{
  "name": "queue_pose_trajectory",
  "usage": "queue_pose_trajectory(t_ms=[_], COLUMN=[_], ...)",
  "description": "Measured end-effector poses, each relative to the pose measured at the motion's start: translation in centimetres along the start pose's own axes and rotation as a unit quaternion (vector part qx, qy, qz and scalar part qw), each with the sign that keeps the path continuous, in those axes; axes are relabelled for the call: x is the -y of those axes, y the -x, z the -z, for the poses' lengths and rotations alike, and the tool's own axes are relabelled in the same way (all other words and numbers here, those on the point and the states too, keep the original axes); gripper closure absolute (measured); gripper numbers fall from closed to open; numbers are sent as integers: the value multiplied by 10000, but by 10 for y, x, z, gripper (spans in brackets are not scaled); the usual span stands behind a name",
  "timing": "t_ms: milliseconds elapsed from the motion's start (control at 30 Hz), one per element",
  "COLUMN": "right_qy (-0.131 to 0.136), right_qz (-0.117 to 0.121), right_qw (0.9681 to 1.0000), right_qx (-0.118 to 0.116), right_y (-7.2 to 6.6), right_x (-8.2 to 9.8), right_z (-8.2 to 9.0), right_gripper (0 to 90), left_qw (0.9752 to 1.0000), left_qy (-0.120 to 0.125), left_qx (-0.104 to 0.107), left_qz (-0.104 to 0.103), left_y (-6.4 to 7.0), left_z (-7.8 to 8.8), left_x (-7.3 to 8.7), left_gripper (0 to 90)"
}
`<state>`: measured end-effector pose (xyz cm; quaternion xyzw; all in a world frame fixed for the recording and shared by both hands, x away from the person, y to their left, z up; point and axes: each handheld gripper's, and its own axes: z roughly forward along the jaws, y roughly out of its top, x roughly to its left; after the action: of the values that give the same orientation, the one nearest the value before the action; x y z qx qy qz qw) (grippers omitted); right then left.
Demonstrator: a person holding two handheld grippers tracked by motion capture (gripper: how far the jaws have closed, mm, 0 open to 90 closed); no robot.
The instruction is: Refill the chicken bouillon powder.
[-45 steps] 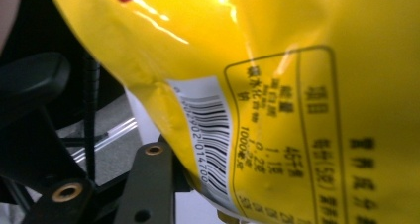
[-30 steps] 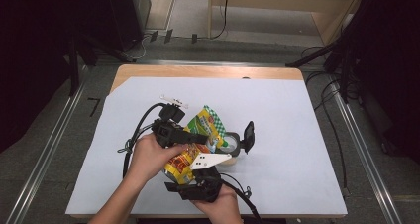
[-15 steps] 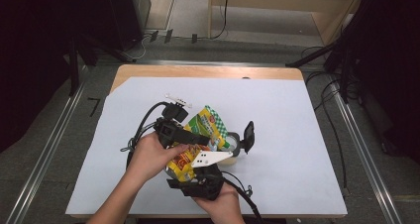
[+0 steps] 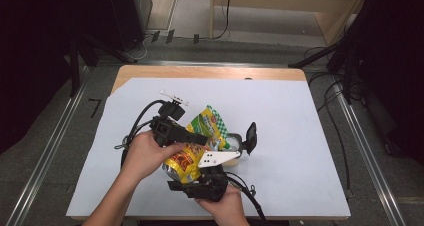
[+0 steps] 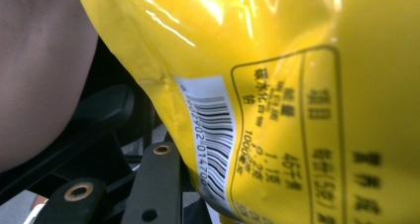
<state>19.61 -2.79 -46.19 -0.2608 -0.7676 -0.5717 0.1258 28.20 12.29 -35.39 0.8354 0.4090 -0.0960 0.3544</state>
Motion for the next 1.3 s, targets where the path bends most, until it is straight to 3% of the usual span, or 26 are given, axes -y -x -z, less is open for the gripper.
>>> queue_pose_trajectory(t_ms=[67, 233, 333, 400, 467, 600, 700, 800, 833, 967, 1100, 1300], right_qy=[-126, -285, -330, -289, -249, 38, 460, 701, 737, 778, 772, 365], right_qz=[43, 79, 257, 264, 214, -34, -385, -467, -467, -420, -430, -306], right_qw=[9996, 9980, 9959, 9952, 9956, 9981, 9974, 9960, 9959, 9960, 9961, 9989], right_qx=[253, 567, 805, 894, 882, 616, 399, 293, 248, 110, 13, -16], right_y=[-2, -3, -6, -7, -7, -8, -7, -6, -5, -4, -2, 2], right_x=[-1, 0, 0, -1, -2, -3, -5, -7, -7, -6, -8, -9], right_z=[-2, -5, -8, -7, -8, -8, -10, -10, -9, -5, -4, 1], right_gripper=[678, 634, 582, 638, 670, 693, 698, 701, 701, 702, 697, 649], left_qw=[9997, 9993, 9991, 9992, 9993, 9994, 9997, 9993, 9995, 9994, 9995, 9998], left_qy=[44, 62, 99, 114, 59, -79, -204, -261, -245, -304, -265, -171], left_qx=[-227, -324, -270, -152, -28, 52, -38, -148, -88, 122, 96, 78], left_qz=[18, 147, 311, 340, 379, 334, 140, -203, -154, -75, -117, -26], left_y=[5, 11, 9, 8, 8, 12, 19, 24, 23, 16, 16, 18], left_z=[-5, -11, -9, -8, -8, -6, -3, -1, -1, 0, -1, -9], left_x=[0, -2, -3, -4, -7, -17, -25, -29, -29, -32, -34, -33], left_gripper=[795, 822, 812, 790, 755, 701, 678, 700, 697, 688, 707, 732])
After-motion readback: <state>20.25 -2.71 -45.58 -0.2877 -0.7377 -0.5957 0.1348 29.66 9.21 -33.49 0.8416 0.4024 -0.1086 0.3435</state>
